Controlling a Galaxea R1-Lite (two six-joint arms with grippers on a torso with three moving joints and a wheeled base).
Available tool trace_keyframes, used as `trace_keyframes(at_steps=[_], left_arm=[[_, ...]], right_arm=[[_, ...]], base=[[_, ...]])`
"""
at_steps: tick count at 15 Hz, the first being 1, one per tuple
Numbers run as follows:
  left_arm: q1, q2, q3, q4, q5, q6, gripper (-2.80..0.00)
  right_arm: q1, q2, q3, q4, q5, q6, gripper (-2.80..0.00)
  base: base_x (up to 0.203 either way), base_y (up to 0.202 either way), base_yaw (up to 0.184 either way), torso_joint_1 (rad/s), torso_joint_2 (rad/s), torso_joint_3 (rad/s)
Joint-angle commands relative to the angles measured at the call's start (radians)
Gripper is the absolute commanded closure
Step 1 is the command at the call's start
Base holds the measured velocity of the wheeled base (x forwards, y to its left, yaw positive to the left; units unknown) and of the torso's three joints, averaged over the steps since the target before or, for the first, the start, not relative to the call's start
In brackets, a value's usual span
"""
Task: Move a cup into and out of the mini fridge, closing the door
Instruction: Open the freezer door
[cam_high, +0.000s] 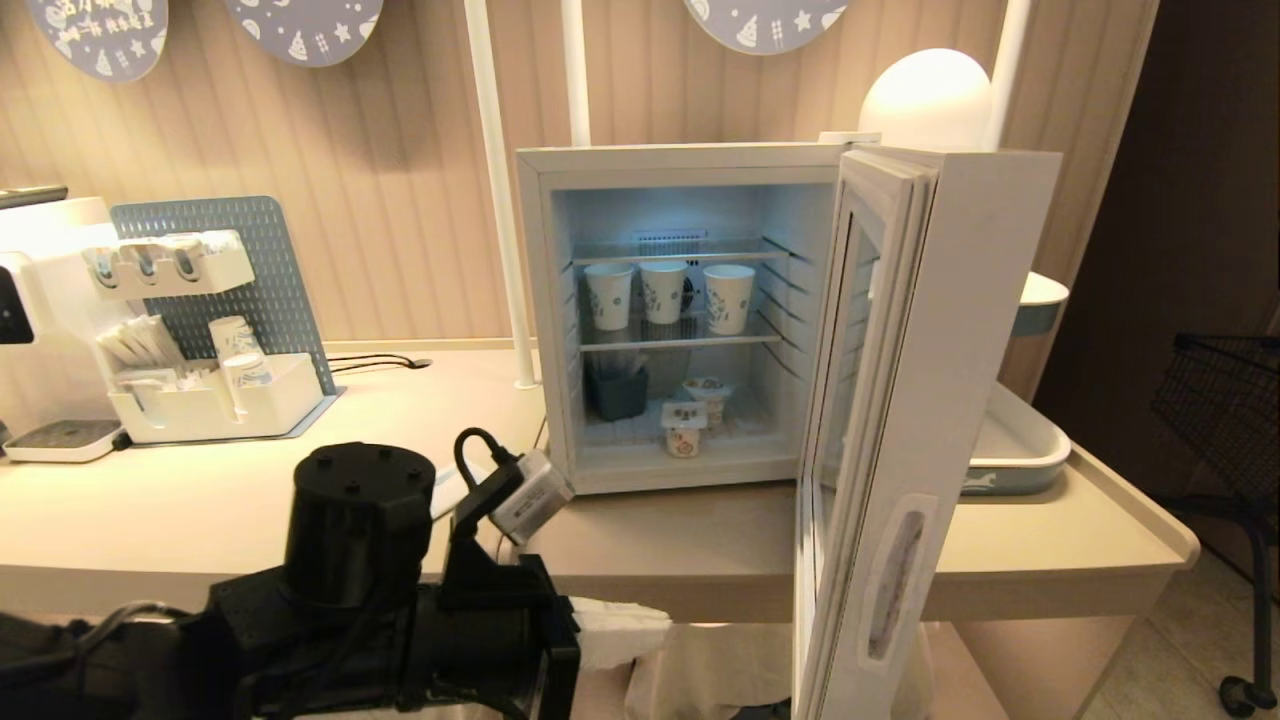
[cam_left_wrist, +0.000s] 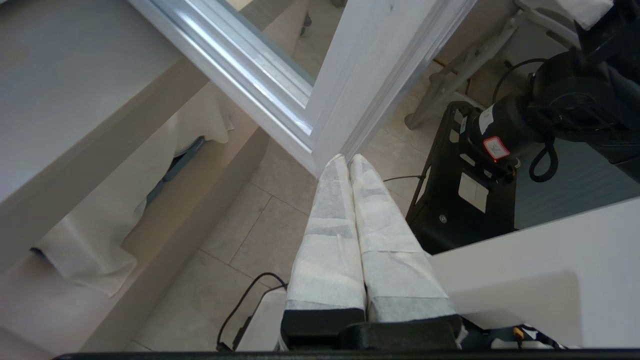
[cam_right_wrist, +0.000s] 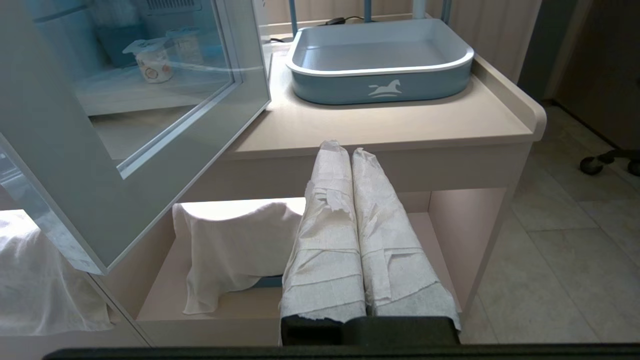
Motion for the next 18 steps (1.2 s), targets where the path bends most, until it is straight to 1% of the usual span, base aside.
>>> trace_keyframes(at_steps=[1,3,5,6,8,9,11,15,16,17,18], left_arm=[[-0.028,0.099,-0.058,-0.006,-0.003,0.0,0.0],[-0.053,0.21,-0.176,-0.004,-0.003,0.002,0.0],[-0.079,0.284,-0.315,0.014,-0.003,0.003,0.0],[-0.092,0.304,-0.378,0.041,-0.003,0.003,0.0],[-0.13,0.326,-0.5,0.154,-0.002,0.003,0.0],[-0.161,0.328,-0.527,0.187,-0.001,0.003,0.0],[-0.194,0.299,-0.523,0.198,0.0,0.0,0.0],[-0.255,0.221,-0.475,0.2,0.001,-0.001,0.0],[-0.259,0.202,-0.466,0.202,0.004,-0.001,0.0],[-0.258,0.194,-0.458,0.204,0.021,-0.001,0.0],[-0.247,0.172,-0.442,0.217,0.088,-0.002,0.0]], right_arm=[[0.001,0.0,0.0,0.001,0.0,0.0,0.0],[0.001,0.0,0.0,0.001,0.0,0.0,0.0],[0.0,0.0,0.0,0.001,0.0,0.0,0.0],[0.0,0.0,0.0,0.001,0.0,0.0,0.0],[0.0,0.0,0.0,0.001,0.0,0.0,0.0],[0.0,0.0,0.0,0.001,0.0,0.0,0.0],[0.0,0.0,0.0,0.001,0.0,0.0,0.0],[0.0,0.0,0.0,0.001,0.0,0.0,0.0],[0.0,0.0,0.0,0.001,0.0,0.0,0.0],[0.0,0.0,0.0,0.001,0.0,0.0,0.0],[0.0,0.0,0.0,0.001,0.0,0.0,0.0]], base=[[0.0,0.0,0.0,0.0,0.0,0.0],[0.0,0.0,0.0,0.0,0.0,0.0],[0.0,0.0,0.0,0.0,0.0,0.0],[0.0,0.0,0.0,0.0,0.0,0.0],[0.0,0.0,0.0,0.0,0.0,0.0],[0.0,0.0,0.0,0.0,0.0,0.0],[0.0,0.0,0.0,0.0,0.0,0.0],[0.0,0.0,0.0,0.0,0.0,0.0],[0.0,0.0,0.0,0.0,0.0,0.0],[0.0,0.0,0.0,0.0,0.0,0.0],[0.0,0.0,0.0,0.0,0.0,0.0]])
